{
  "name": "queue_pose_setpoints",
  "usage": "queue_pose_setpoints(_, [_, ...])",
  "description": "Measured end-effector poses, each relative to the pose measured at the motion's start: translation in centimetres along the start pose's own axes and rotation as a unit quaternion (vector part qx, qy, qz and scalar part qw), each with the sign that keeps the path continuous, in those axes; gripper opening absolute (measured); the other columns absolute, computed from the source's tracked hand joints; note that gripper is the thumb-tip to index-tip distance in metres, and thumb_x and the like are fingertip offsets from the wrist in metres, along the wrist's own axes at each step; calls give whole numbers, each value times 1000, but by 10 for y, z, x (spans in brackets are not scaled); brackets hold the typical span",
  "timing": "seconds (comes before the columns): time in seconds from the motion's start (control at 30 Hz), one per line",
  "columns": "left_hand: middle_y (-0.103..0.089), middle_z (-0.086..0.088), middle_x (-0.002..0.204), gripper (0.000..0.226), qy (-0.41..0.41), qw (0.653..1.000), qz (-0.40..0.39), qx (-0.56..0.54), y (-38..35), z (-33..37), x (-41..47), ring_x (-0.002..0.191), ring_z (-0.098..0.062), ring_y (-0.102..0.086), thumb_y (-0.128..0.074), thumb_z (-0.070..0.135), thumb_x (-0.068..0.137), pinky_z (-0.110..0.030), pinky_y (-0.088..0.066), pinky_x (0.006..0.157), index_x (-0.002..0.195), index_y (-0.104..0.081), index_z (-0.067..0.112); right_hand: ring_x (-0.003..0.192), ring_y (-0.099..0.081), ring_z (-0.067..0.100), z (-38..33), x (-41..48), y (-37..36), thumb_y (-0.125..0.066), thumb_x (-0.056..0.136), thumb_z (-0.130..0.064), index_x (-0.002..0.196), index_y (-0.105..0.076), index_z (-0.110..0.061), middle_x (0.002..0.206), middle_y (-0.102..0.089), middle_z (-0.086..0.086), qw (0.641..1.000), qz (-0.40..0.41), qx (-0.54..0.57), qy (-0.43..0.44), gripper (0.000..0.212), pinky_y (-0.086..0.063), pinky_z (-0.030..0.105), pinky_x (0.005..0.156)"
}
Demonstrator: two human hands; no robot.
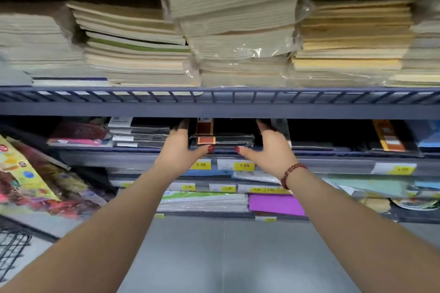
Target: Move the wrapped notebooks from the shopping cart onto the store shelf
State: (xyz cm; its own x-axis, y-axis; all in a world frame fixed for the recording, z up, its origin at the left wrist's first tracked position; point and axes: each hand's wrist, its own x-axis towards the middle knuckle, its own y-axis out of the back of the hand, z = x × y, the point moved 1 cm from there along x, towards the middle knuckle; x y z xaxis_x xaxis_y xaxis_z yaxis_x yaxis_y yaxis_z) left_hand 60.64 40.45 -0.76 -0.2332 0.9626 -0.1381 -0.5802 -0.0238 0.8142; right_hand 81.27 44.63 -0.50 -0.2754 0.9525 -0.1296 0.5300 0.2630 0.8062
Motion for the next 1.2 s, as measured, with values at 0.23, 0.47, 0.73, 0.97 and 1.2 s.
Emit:
queue_pose_setpoints(0.23, [-42,-6,59,37,9,1000,-16,24,-14,-18,19,52,-21,-41,-63,43,85,-29,-27,44,85,-46,10,78,-62,26,-7,15,-19,-76,70,-50,128,-44,2,87,-64,15,998,3,36,-48,85,-54,39,66])
queue_pose_setpoints(0.47, [-57,0,62,27,-59,997,50,0,-22,-29,23,58,-16,-54,-61,40,88,-27,-39,51,89,-53,14,97,-64,29,-4,19,-29,-73,74,-47,134,-43,5,108,-66,21,994,52,66,-70,85,-53,36,83])
queue_pose_setpoints(0.73, [-69,-6,90,44,-102,994,47,-8,-28,-39,28,82,-19,-67,-64,41,85,-32,-54,71,116,-55,11,67,-60,21,-1,21,-36,-70,77,-48,134,-45,0,65,-55,4,993,93,37,-68,79,-50,31,60])
queue_pose_setpoints(0.97, [-65,-9,82,31,-96,993,62,-16,-26,-39,26,88,-25,-67,-63,30,89,-31,-54,74,109,-57,6,90,-67,28,7,22,-40,-71,77,-45,141,-41,-11,100,-70,17,993,116,22,-18,79,-57,37,71])
queue_pose_setpoints(1.2, [-67,-17,104,28,-115,989,82,-34,-27,-41,15,98,-28,-65,-63,32,87,-39,-53,83,90,-53,6,111,-62,21,8,13,-46,-79,73,-31,126,-57,-5,119,-65,8,977,142,155,-23,63,-49,27,95])
